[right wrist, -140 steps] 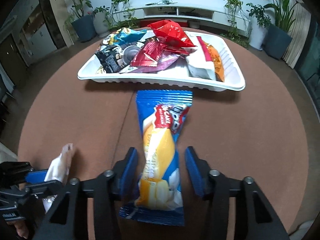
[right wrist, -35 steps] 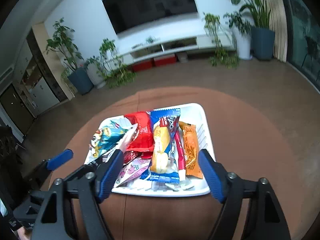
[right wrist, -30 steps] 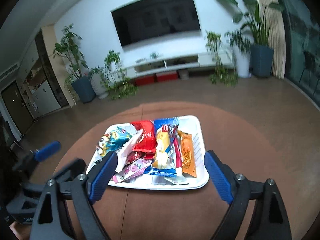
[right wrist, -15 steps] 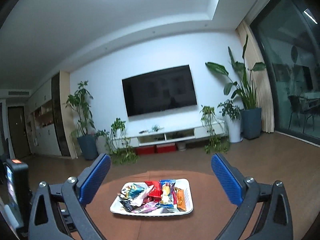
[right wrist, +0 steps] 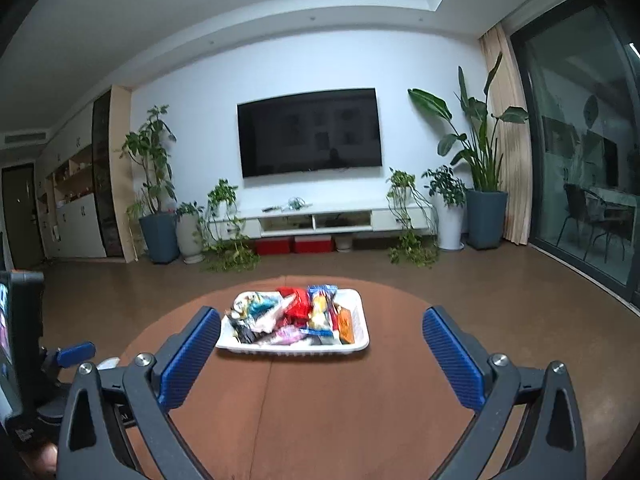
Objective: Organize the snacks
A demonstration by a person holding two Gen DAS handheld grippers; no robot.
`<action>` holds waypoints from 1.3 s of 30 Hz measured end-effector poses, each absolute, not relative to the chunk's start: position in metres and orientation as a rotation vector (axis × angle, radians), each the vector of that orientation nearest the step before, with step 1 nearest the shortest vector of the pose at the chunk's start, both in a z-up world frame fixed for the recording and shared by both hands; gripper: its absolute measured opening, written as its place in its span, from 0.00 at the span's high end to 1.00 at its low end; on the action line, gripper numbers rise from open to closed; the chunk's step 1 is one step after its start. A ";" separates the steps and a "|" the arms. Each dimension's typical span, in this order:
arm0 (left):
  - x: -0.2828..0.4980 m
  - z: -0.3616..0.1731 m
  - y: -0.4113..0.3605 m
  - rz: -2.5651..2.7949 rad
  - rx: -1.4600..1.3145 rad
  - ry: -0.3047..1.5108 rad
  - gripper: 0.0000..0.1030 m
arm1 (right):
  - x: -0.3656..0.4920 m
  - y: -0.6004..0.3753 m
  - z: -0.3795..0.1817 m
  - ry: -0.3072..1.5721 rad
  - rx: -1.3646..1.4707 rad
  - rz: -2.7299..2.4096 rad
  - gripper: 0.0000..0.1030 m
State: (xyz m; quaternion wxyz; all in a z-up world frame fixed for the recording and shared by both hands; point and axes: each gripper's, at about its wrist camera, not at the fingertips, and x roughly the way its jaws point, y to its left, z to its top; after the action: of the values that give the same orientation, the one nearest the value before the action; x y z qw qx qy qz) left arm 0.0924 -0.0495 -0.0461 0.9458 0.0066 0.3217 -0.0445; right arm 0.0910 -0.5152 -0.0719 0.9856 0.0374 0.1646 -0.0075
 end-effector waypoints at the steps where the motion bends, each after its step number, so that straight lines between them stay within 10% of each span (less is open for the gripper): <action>1: 0.093 -0.047 -0.049 -0.089 0.013 0.660 0.00 | 0.091 -0.514 -0.074 0.343 0.071 -0.016 0.00; 39: 0.113 -0.077 -0.045 -0.079 0.001 0.761 0.00 | 0.095 -0.488 -0.113 0.559 0.019 -0.054 0.00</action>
State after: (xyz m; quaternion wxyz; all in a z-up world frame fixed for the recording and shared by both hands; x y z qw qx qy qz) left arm 0.1131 -0.0445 -0.0773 0.9278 0.0004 0.3712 -0.0386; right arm 0.0953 -0.4878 -0.1126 0.9608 0.0093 0.2757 -0.0266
